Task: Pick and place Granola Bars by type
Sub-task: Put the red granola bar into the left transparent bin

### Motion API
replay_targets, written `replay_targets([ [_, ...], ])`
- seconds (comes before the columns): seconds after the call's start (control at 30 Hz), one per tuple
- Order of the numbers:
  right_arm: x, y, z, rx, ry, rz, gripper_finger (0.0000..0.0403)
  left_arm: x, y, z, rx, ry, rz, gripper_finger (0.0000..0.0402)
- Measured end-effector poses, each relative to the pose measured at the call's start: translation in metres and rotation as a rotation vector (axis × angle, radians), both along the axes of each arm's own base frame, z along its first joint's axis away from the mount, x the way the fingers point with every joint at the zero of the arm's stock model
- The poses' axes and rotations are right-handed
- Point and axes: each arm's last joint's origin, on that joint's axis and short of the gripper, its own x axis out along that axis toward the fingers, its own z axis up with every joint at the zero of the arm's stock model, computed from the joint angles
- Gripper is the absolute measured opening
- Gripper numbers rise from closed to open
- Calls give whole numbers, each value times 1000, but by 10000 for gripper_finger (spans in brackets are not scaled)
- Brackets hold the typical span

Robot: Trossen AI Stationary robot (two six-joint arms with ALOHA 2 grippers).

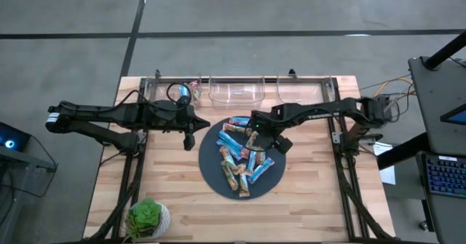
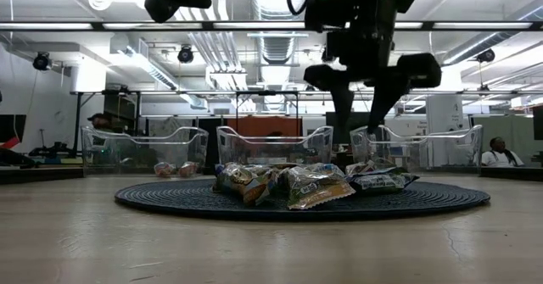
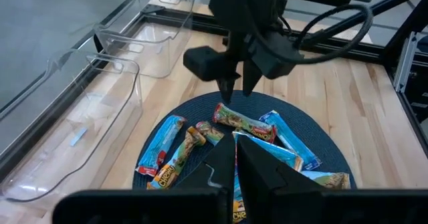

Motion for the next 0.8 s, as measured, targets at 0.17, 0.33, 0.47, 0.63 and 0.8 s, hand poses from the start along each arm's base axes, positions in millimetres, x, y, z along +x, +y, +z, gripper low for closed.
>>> replay_targets([
  [0.17,5,0,-13,-4,32,38,208,0,0,0,0,1,0,0],
  [0.33,12,-1,-26,-6,39,55,208,0,0,0,0,2,0,0],
  [0.47,16,-1,-35,-8,51,62,208,0,0,0,1,2,-1,0],
  [0.63,17,-2,-40,-7,66,57,207,0,0,0,1,2,0,0],
  [0.8,15,-1,-41,-7,84,66,207,0,0,0,1,2,0,0],
])
